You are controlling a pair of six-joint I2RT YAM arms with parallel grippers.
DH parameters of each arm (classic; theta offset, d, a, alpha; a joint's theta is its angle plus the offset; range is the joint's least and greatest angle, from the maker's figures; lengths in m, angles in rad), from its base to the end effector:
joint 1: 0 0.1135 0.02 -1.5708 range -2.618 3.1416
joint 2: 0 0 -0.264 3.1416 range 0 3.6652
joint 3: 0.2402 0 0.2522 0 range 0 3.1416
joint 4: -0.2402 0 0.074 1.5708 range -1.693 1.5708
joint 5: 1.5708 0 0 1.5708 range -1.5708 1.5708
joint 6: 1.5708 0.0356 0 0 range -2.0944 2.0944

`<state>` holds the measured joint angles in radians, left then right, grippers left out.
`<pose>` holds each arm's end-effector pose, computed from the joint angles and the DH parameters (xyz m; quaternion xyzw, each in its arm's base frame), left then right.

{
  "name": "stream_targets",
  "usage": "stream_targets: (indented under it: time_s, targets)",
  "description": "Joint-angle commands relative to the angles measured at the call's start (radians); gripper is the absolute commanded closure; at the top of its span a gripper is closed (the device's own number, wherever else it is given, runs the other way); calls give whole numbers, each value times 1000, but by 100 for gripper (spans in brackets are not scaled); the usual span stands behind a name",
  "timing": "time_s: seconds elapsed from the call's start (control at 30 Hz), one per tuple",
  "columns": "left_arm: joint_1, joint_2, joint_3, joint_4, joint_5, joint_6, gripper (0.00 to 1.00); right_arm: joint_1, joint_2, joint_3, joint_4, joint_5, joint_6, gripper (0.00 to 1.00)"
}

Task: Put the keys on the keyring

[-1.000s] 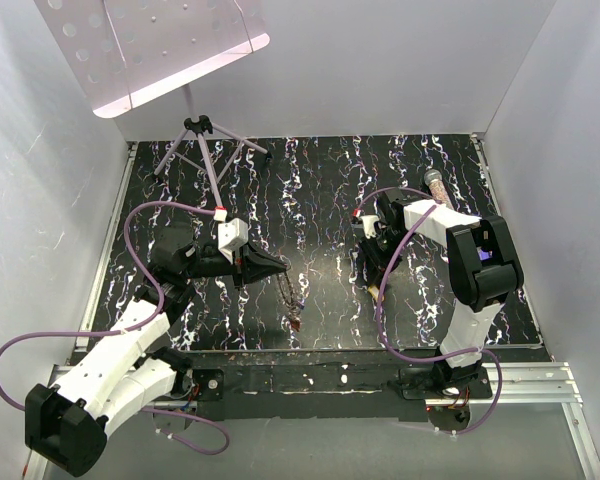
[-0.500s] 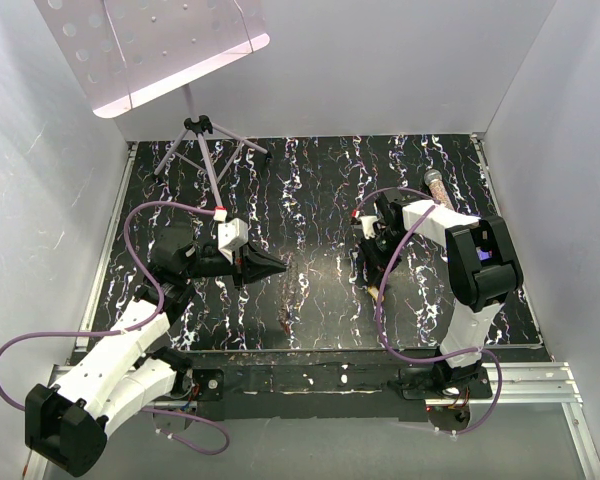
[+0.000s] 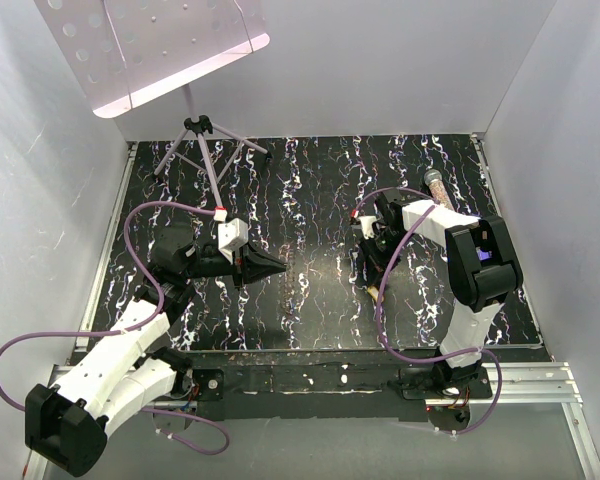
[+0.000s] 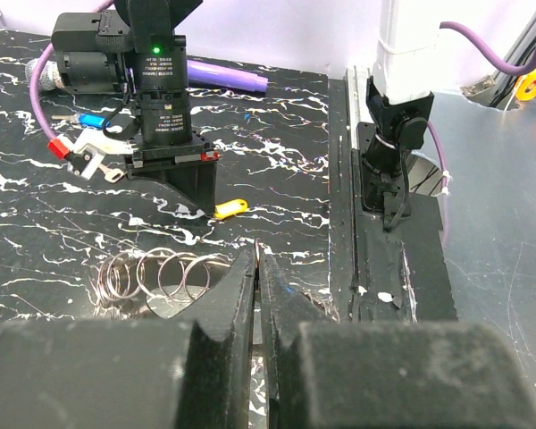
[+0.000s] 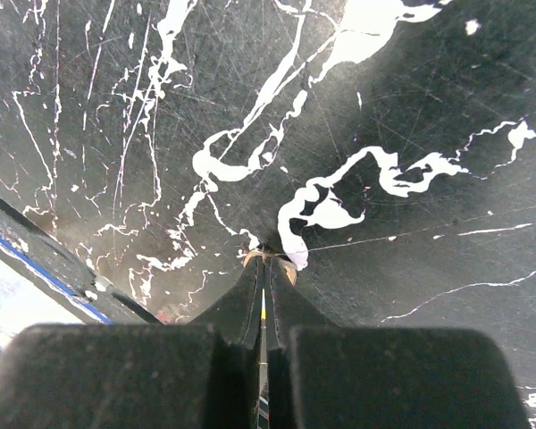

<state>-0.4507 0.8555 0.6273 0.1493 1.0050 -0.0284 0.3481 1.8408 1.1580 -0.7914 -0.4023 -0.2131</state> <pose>0.1596 -0.1106 0.3085 0.4545 0.5609 -0.4847 0.4939 0.3041 0.1252 0.1537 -0.2803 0.9377 0.2023 0.0337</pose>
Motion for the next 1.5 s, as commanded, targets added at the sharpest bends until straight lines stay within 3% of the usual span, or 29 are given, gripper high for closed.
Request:
stream_targets:
  time_s: [0.0, 0.77, 1.3, 1.37, 1.47]
  targets:
    - [3, -26, 12, 10, 3, 16, 100, 3, -49, 39, -17, -43, -20, 99]
    - [1, -27, -3, 35, 4, 18, 100, -61, -308, -47, 115, -352, -85, 99]
    - [3, -35, -34, 113, 23, -8, 100, -92, -550, -175, 287, -455, -48, 99]
    - [1, -35, -41, 137, 20, -22, 100, -93, -600, -179, 279, -464, -52, 99]
    - [3, -39, -49, 209, 21, -74, 100, -92, -659, -103, 135, -452, -142, 99]
